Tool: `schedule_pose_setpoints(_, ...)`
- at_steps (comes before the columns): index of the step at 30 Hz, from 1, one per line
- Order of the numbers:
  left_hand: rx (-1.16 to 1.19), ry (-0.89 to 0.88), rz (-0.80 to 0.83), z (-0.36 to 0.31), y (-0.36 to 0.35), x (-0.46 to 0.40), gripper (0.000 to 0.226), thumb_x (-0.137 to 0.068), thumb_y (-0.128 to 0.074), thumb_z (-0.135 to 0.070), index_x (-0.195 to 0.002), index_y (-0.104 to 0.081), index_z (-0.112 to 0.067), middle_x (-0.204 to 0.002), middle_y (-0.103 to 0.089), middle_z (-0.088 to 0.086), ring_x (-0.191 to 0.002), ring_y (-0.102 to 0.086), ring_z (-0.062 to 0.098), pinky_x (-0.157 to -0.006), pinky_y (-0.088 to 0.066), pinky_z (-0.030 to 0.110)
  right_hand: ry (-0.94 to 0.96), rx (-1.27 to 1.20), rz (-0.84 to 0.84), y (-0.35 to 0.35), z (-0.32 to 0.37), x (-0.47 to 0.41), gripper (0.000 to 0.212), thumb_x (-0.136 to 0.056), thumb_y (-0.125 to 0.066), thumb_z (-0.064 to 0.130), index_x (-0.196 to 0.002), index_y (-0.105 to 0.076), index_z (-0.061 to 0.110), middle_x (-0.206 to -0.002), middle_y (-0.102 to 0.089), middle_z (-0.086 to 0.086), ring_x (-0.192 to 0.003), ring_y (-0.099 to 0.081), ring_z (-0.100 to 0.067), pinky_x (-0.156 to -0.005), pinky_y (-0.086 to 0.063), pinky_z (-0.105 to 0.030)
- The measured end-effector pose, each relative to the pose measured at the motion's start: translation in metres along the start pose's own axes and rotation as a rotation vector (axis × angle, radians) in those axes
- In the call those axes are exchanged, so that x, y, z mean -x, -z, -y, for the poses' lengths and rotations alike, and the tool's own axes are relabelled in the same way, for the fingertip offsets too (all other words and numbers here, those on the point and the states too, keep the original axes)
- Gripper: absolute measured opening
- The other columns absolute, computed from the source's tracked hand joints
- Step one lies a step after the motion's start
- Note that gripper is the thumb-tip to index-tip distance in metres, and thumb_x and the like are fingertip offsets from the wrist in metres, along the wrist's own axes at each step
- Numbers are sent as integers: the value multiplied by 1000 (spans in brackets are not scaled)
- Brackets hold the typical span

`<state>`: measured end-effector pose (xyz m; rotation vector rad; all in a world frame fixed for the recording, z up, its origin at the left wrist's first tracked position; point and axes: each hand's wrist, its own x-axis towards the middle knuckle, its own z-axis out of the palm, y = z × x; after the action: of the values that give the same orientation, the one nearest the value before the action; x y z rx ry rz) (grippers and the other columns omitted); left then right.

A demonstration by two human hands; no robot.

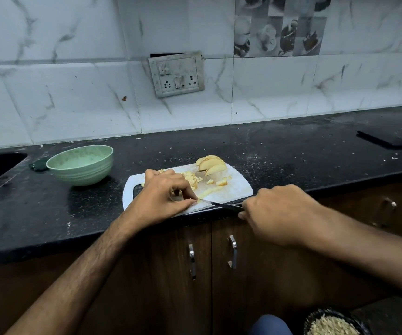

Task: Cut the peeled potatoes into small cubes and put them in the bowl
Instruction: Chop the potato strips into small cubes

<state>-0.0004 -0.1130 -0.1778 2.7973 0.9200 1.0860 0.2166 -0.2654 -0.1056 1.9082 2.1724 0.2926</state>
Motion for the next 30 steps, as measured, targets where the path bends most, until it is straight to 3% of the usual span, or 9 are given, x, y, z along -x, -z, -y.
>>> schedule_pose_setpoints(3, -37, 8, 0, -1, 0, 0, 11, -82, -82, -37, -80, -71, -36, -83, -67, -25, -91, -58, 4, -86, -26, 36, -33, -233, 122, 11, -28, -6, 39, -102, -38, 51, -111, -64, 23, -111, -65, -4, -105, -62, -25, -80, -44, -36)
schedule_pose_setpoints(6, -53, 24, 16, -1, 1, -2, 14, -83, -80, -36, -81, -66, -36, -86, -66, -23, -91, -56, 4, -88, -26, 37, -9, -420, 185, 14, -63, -18, 41, -101, -44, 49, -89, -64, 15, -78, -64, -1, -72, -59, -13, -65, -42, -28)
schedule_pose_setpoints(8, -42, 27, 30, -1, 1, -5, 10, -86, -74, -33, -87, -64, -36, -91, -65, -22, -92, -56, 4, -91, -27, 39, -49, -542, 157, 7, -83, -30, 41, -100, -47, 49, -78, -58, 16, -66, -62, -4, -55, -54, -16, -57, -42, -28)
schedule_pose_setpoints(11, -83, 5, 40, -3, -3, -17, 9, -92, -59, -32, -100, -61, -38, -102, -61, -24, -97, -55, 1, -94, -27, 41, -133, -778, -24, -14, -92, -56, 40, -100, -50, 45, -73, -51, 16, -60, -59, -2, -45, -51, -15, -47, -40, -24)
schedule_pose_setpoints(14, -249, -67, 100, -16, -17, -32, 24, -98, -45, -47, -118, -56, -40, -113, -55, -23, -104, -49, 1, -94, -25, 38, -214, -781, -222, -37, -74, -89, 37, -99, -49, 46, -76, -51, 17, -76, -62, -1, -74, -63, -24, -64, -44, -32)
schedule_pose_setpoints(17, -325, -75, 178, -26, -37, -52, 35, -100, -42, -52, -132, -51, -40, -121, -54, -19, -114, -48, 5, -96, -24, 40, -302, -686, -322, -52, -48, -117, 29, -100, -42, 47, -95, -56, 22, -105, -67, -9, -100, -62, -36, -81, -45, -40)
schedule_pose_setpoints(20, -328, -84, 239, -27, -51, -69, 38, -101, -39, -46, -136, -51, -39, -126, -55, -16, -118, -50, 8, -95, -25, 42, -358, -599, -419, -58, -42, -130, 30, -102, -38, 44, -107, -57, 21, -112, -66, -12, -104, -61, -39, -80, -44, -41)
schedule_pose_setpoints(24, -394, -137, 277, -22, -61, -83, 40, -101, -36, -41, -134, -58, -33, -130, -60, -14, -115, -55, 12, -91, -30, 45, -398, -629, -400, -62, -49, -140, 31, -102, -40, 42, -109, -57, 17, -114, -65, -13, -105, -60, -39, -80, -44, -41)
schedule_pose_setpoints(30, -411, -231, 252, -19, -66, -89, 31, -104, -42, -36, -118, -69, -30, -111, -66, -12, -104, -60, 11, -77, -21, 33, -393, -503, -431, -69, -43, -141, 32, -102, -38, 40, -113, -56, 17, -112, -66, -12, -102, -62, -37, -76, -43, -40)
